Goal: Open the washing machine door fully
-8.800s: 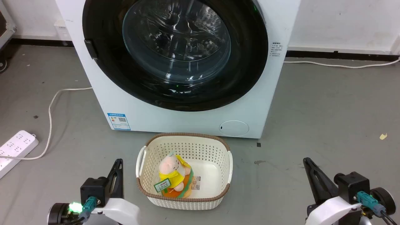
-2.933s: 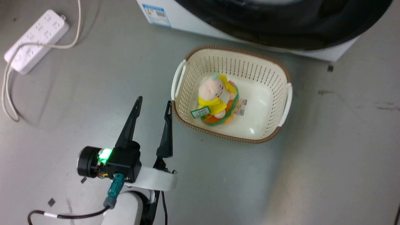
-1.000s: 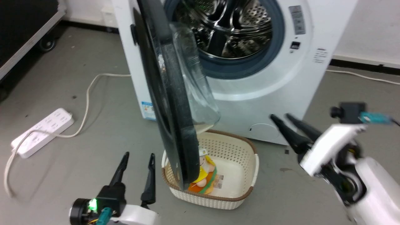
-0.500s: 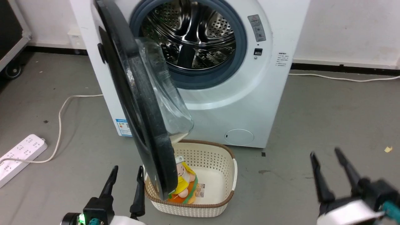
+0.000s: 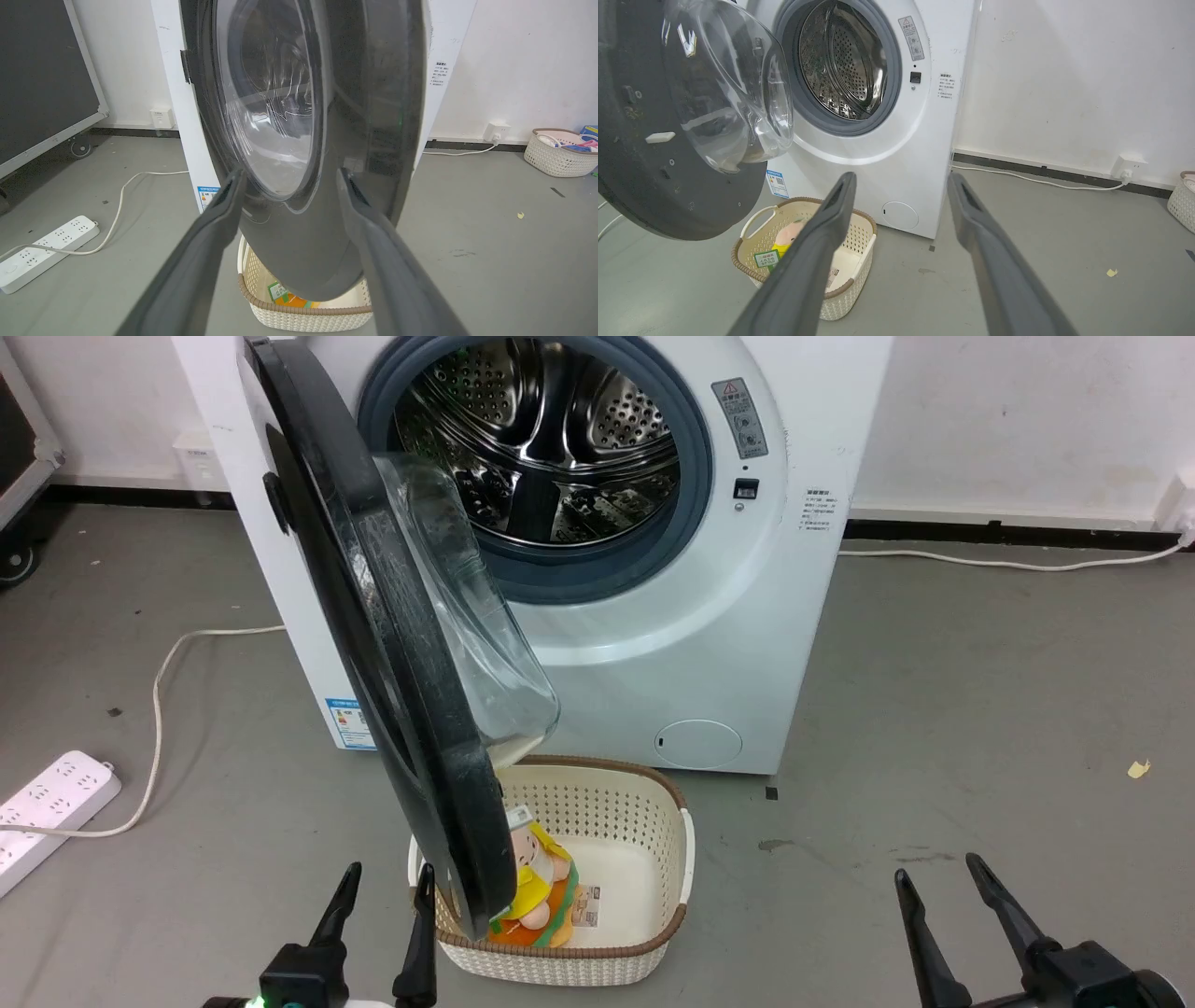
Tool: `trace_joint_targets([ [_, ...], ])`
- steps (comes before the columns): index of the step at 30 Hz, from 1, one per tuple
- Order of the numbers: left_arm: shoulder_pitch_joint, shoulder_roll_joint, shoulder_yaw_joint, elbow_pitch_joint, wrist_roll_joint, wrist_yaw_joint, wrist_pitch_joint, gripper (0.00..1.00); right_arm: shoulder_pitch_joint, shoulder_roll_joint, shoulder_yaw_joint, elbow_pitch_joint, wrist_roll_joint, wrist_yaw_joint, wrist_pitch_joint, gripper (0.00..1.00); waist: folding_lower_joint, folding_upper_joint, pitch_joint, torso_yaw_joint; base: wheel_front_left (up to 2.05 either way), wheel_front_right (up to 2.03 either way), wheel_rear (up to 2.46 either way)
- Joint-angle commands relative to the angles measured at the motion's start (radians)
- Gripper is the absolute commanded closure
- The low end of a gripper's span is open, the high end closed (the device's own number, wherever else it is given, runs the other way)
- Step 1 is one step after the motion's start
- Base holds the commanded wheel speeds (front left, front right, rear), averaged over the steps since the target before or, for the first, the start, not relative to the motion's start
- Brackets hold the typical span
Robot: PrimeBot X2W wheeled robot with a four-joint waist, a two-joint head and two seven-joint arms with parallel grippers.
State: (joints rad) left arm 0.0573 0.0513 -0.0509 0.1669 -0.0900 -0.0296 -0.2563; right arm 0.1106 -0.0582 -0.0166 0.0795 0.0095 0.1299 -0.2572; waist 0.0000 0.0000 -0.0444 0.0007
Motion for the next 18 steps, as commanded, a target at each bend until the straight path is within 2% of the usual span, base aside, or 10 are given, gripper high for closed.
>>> trace_joint_targets([
  [1, 0.007, 0.001, 0.000, 0.004, -0.002, 0.000, -0.006, 0.00, 0.000, 0.007, -0.002, -0.004, 0.004, 0.001, -0.004, 0.00, 0.0000, 0.0000, 0.000, 0.002, 0.00, 0.00, 0.00],
  [8, -0.002, 0.000, -0.012, -0.001, 0.000, 0.000, -0.006, 0.02, -0.010, 0.008, 0.004, 0.003, 0.042, 0.001, -0.004, 0.00, 0.0000, 0.0000, 0.002, 0.005, 0.00, 0.00, 0.00],
  [9, -0.004, 0.000, -0.013, -0.002, 0.002, -0.001, -0.006, 0.55, -0.012, 0.008, 0.004, 0.003, 0.044, 0.001, -0.004, 0.00, 0.0000, 0.0000, 0.003, 0.006, 0.00, 0.00, 0.00],
  [10, -0.005, 0.000, -0.014, -0.005, 0.005, -0.003, -0.006, 1.00, -0.013, 0.008, 0.003, 0.003, 0.044, 0.001, -0.004, 0.00, 0.0000, 0.0000, 0.003, 0.006, 0.00, 0.00, 0.00],
  [15, -0.012, -0.001, -0.009, -0.044, 0.016, -0.008, -0.006, 1.00, -0.018, 0.008, -0.001, 0.001, 0.047, 0.001, -0.004, 0.00, 0.0000, 0.0000, 0.003, 0.004, 0.00, 0.00, 0.00],
  [18, -0.043, -0.001, 0.055, -0.147, -0.031, -0.004, -0.006, 1.00, -0.020, 0.008, -0.003, -0.003, 0.050, 0.001, -0.004, 0.00, 0.0000, 0.0000, 0.005, 0.003, 0.00, 0.00, 0.00],
])
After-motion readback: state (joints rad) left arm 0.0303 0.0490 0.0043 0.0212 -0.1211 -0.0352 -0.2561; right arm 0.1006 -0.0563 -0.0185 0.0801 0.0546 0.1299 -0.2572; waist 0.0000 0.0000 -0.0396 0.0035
